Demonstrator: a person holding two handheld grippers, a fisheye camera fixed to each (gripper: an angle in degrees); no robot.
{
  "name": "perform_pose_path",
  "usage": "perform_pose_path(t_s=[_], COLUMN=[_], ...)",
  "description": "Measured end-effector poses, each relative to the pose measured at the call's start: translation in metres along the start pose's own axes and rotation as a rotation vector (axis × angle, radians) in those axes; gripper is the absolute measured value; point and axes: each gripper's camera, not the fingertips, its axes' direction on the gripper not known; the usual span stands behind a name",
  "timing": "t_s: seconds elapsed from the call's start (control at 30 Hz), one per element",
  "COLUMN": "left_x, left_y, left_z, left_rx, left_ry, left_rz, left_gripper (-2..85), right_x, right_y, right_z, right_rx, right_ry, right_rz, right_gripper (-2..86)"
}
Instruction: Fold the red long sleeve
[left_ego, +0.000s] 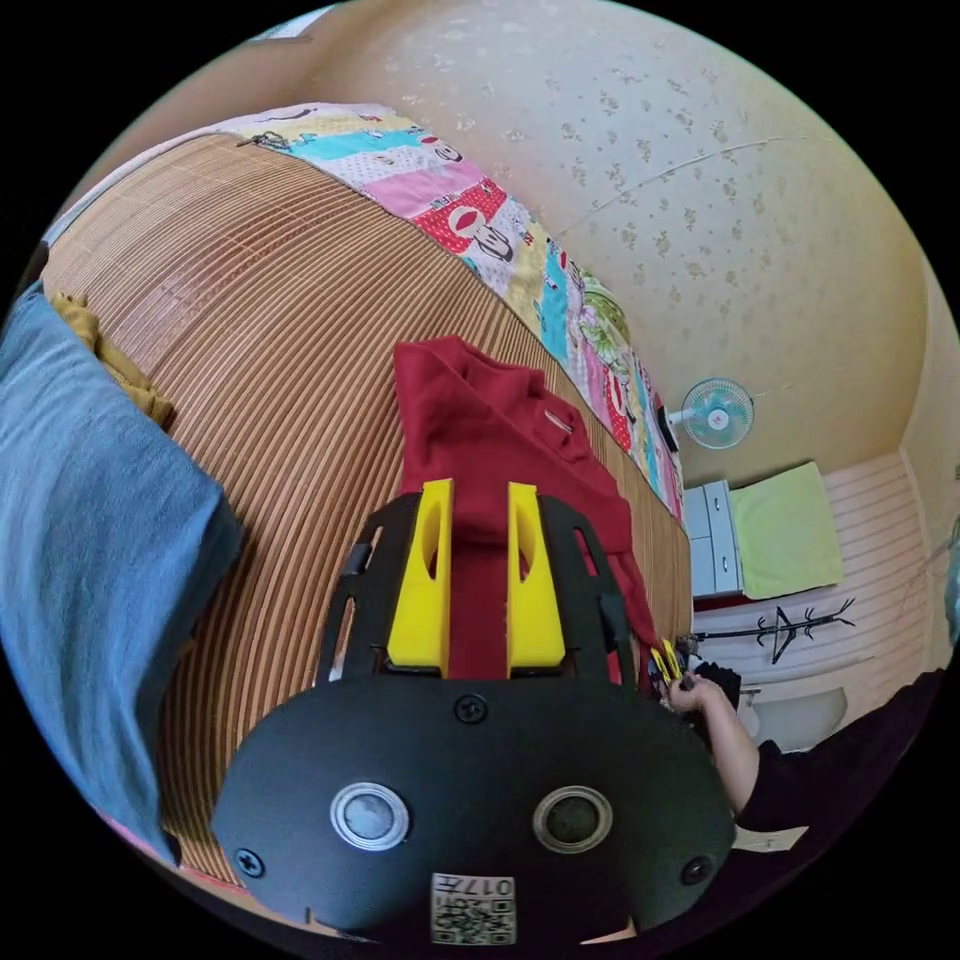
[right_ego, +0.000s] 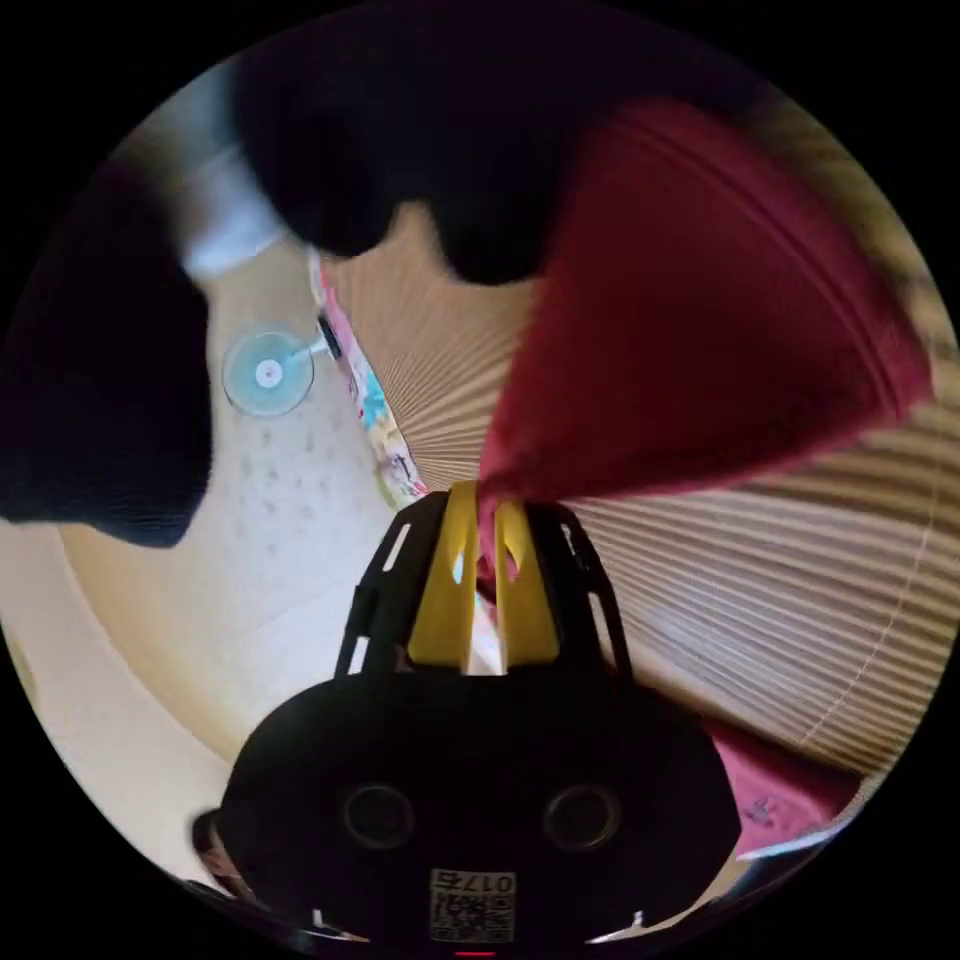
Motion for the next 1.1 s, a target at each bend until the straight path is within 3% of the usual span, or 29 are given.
perform_pose_path(t_s=[0.1, 0.17, 0.23, 0.3, 0.37, 0.47, 0.5, 0.57, 0.73, 0.9, 1.03, 1.1], left_x=[0.002, 0.004, 0.009, 0.012, 0.013, 0.007, 0.004, 0.000, -0.005, -0.006, 0.010, 0.014], left_y=[0.017, 0.028, 0.041, 0.045, 0.046, 0.039, 0.034, 0.025, -0.021, -0.052, -0.049, -0.038], left_z=[-0.012, -0.015, -0.012, -0.007, -0.004, -0.006, -0.009, -0.014, 0.008, 0.073, 0.064, 0.048], left_rx=[0.025, 0.064, 0.134, 0.178, 0.229, 0.281, 0.293, 0.305, 0.175, -0.061, -0.035, 0.035], left_ry=[0.057, 0.114, 0.200, 0.247, 0.288, 0.282, 0.246, 0.182, -0.049, -0.284, -0.295, -0.205], left_rz=[-0.045, -0.101, -0.155, -0.166, -0.161, -0.170, -0.173, -0.155, -0.035, 0.060, 0.163, 0.179], left_gripper=[8.5, 8.6, 8.7, 9.3, 10.1, 12.1, 13.2, 13.5, 13.6, 11.0, 8.0, 7.5], right_x=[-0.115, -0.200, -0.223, -0.210, -0.140, -0.025, -0.016, -0.022, -0.043, -0.055, -0.036, -0.020], right_y=[0.037, 0.133, 0.221, 0.305, 0.397, 0.445, 0.446, 0.439, 0.406, 0.358, 0.316, 0.303], right_z=[0.048, 0.107, 0.159, 0.208, 0.269, 0.319, 0.318, 0.293, 0.259, 0.220, 0.196, 0.190], right_rx=[-0.088, -0.209, -0.340, -0.512, -0.799, -1.185, -1.210, -1.147, -0.973, -0.641, -0.324, -0.300], right_ry=[-0.035, 0.066, 0.135, 0.193, 0.350, 0.630, 0.616, 0.473, 0.494, 0.650, 0.944, 0.968], right_rz=[-0.493, -0.969, -1.200, -1.383, -1.570, -1.498, -1.468, -1.415, -1.335, -1.282, -1.205, -1.169], right_gripper=[2.1, 1.9, 2.2, 2.8, 3.8, 5.1, 5.4, 4.7, 4.8, 8.9, 23.3, 25.2])
